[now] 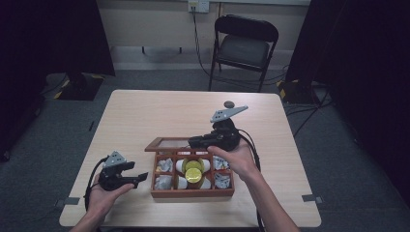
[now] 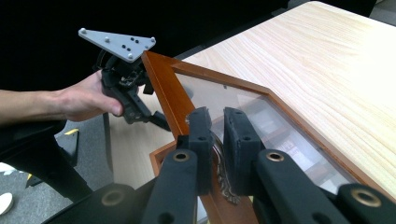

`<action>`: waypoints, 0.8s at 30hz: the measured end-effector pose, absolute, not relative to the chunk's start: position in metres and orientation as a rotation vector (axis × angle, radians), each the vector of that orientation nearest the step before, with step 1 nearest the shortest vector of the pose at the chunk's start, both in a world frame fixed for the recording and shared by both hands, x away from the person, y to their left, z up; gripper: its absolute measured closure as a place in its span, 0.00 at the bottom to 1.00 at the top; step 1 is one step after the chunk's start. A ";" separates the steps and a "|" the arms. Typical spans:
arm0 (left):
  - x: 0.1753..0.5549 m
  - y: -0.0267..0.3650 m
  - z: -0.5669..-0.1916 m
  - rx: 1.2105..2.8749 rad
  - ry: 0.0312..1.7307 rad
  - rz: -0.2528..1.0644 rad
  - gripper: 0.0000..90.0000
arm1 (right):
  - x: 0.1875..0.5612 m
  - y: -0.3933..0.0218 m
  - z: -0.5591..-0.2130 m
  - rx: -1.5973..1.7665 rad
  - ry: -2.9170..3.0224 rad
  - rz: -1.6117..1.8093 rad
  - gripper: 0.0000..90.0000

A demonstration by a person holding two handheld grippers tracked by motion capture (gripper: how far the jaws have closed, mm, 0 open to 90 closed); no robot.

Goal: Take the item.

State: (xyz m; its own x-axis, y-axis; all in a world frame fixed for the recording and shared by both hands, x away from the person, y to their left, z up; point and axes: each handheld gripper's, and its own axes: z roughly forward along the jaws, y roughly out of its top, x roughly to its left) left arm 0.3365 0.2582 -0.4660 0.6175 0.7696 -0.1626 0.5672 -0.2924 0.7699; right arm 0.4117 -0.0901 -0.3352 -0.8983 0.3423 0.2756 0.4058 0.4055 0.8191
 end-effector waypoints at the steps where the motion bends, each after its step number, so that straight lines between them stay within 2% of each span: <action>1: 0.336 0.257 -0.465 1.989 1.041 0.273 0.36 | 0.412 -0.090 -0.335 -0.687 -2.580 -1.531 0.91; 7: 0.333 0.248 -0.460 1.987 0.967 0.224 0.35 | 0.412 -0.090 -0.335 -0.689 -2.580 -1.529 0.91; 24: 0.321 0.210 -0.445 2.033 0.739 0.195 0.36 | 0.413 -0.090 -0.334 -0.685 -2.583 -1.530 0.91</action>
